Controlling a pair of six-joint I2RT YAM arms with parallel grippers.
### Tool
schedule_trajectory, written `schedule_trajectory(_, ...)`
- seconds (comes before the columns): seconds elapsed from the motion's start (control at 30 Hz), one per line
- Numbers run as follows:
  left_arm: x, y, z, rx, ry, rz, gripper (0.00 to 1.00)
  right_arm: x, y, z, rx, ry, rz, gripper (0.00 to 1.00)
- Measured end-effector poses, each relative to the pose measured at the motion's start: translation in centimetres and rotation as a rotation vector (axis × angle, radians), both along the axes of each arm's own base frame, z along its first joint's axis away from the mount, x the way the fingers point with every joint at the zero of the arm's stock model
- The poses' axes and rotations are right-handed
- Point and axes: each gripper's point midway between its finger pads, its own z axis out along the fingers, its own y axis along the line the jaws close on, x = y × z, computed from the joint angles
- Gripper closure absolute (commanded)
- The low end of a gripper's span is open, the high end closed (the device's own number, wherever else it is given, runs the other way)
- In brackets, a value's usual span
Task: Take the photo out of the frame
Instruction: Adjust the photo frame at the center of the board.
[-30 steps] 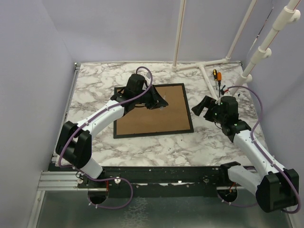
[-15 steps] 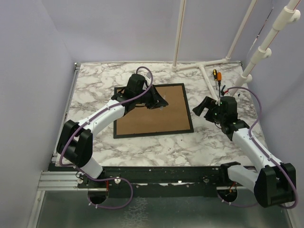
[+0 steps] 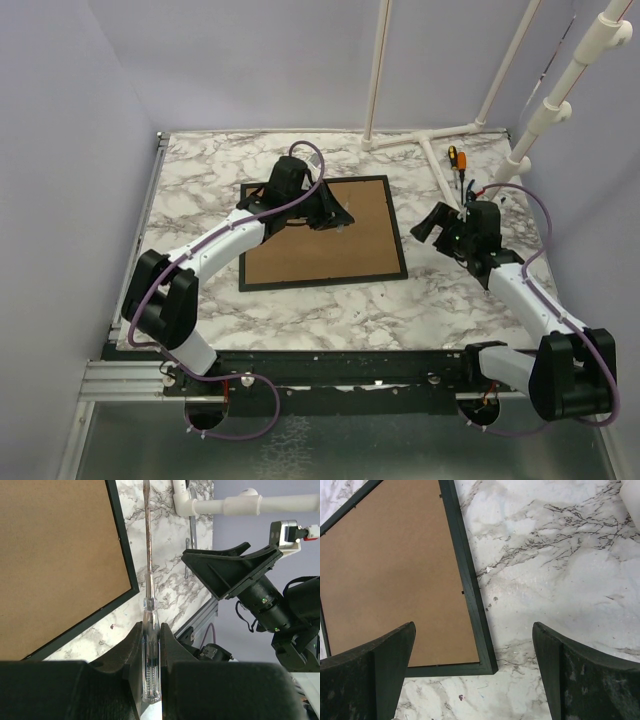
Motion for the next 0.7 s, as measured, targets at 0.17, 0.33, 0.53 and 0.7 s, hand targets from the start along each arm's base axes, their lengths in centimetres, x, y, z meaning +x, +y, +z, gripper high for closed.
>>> schedule_trajectory(0.17,0.1,0.0,-0.4,0.007,0.0,-0.004,1.0,0.2,-0.1,0.0,0.004,-0.002,-0.002,0.0)
schedule_trajectory(0.33,0.1,0.0,-0.5,0.009,0.0,-0.005,1.0,0.3,0.0,0.0,0.006,-0.006,0.0,0.0)
schedule_trajectory(0.53,0.1,-0.1,-0.7,0.012,0.003,-0.006,1.0,0.3,-0.3,0.0,0.006,-0.004,-0.009,0.0)
schedule_trajectory(0.7,0.1,-0.1,-0.7,0.012,0.002,-0.006,1.0,0.4,-1.3,-0.2,0.006,-0.002,-0.035,0.0)
